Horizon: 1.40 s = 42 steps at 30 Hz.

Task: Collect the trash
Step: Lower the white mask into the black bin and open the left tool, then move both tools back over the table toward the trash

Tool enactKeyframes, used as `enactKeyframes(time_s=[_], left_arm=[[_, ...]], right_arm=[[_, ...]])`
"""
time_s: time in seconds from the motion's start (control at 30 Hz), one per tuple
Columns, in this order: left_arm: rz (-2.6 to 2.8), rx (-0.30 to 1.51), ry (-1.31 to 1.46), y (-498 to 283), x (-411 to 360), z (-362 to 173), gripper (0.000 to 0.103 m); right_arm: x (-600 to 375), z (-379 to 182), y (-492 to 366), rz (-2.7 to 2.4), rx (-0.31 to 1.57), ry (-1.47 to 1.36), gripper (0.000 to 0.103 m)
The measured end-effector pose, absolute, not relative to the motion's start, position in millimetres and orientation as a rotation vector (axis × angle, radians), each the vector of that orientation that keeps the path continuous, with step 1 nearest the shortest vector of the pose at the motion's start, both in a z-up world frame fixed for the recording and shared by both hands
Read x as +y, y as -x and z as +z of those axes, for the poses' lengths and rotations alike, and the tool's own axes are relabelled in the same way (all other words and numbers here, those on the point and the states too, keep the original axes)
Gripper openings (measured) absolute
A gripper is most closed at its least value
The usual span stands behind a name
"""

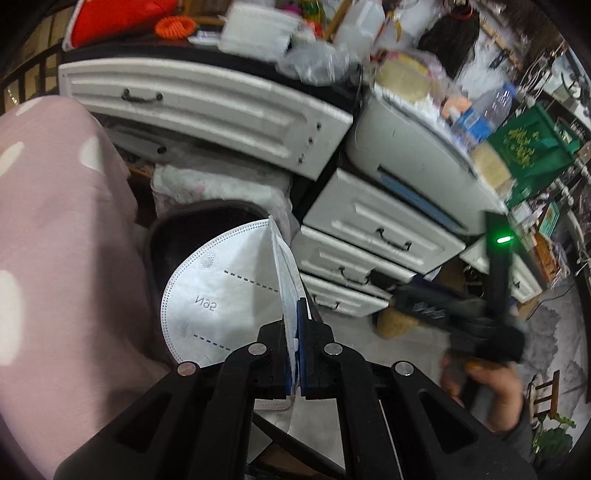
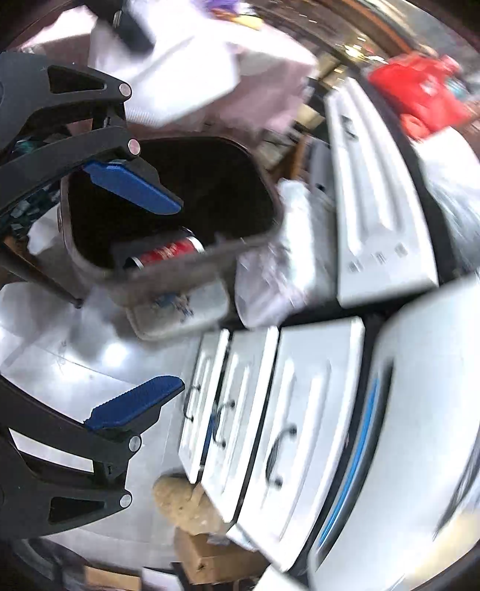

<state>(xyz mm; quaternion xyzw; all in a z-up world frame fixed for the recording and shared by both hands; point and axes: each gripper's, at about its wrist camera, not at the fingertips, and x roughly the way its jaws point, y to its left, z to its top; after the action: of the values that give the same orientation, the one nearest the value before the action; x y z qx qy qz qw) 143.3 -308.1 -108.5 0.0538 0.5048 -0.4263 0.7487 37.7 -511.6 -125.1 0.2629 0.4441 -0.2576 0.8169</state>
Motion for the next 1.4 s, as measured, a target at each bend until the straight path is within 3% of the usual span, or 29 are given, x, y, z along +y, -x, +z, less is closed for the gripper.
enactKeyframes(time_s=[0.2, 0.27, 0.3, 0.33, 0.4, 0.43, 0.7, 1.0, 1.4], left_arm=[[-0.914, 1.171, -0.221, -136.9, -343.1, -153.0, 0.003], [-0.915, 1.187, -0.236, -137.1, -347.7, -160.7, 0.008], [-0.917, 1.197, -0.242, -137.0, -349.8, -164.6, 0.023], [-0.914, 1.208, -0.250, -138.3, -352.3, -168.1, 0.048], [-0.913, 1.190, -0.239, -138.0, -352.2, -168.4, 0.069], [-0.912, 1.171, -0.240, -136.9, -350.9, -166.7, 0.072], [-0.937, 1.073, -0.267, -120.7, -338.9, -138.4, 0.088], [-0.947, 0.827, -0.316, -88.4, -295.8, -76.6, 0.097], [-0.745, 0.747, -0.232, -103.1, -172.9, -41.0, 0.097]], right_arm=[[-525.3, -112.2, -9.0, -0.613, 0.876, -0.589, 0.088], [-529.6, -122.3, -8.2, -0.612, 0.859, -0.598, 0.088], [-533.3, -123.0, -6.8, -0.610, 0.855, -0.599, 0.088], [-532.9, -121.5, -5.8, -0.609, 0.851, -0.598, 0.088], [-529.9, -120.1, -7.6, -0.607, 0.839, -0.594, 0.088], [-528.3, -118.7, -8.2, -0.605, 0.831, -0.590, 0.088], [-512.6, -101.6, -13.3, -0.585, 0.766, -0.512, 0.088], [-476.0, -68.9, -31.1, -0.459, 0.712, -0.401, 0.088], [-354.7, -42.2, -104.1, -0.037, 0.746, -0.207, 0.088]])
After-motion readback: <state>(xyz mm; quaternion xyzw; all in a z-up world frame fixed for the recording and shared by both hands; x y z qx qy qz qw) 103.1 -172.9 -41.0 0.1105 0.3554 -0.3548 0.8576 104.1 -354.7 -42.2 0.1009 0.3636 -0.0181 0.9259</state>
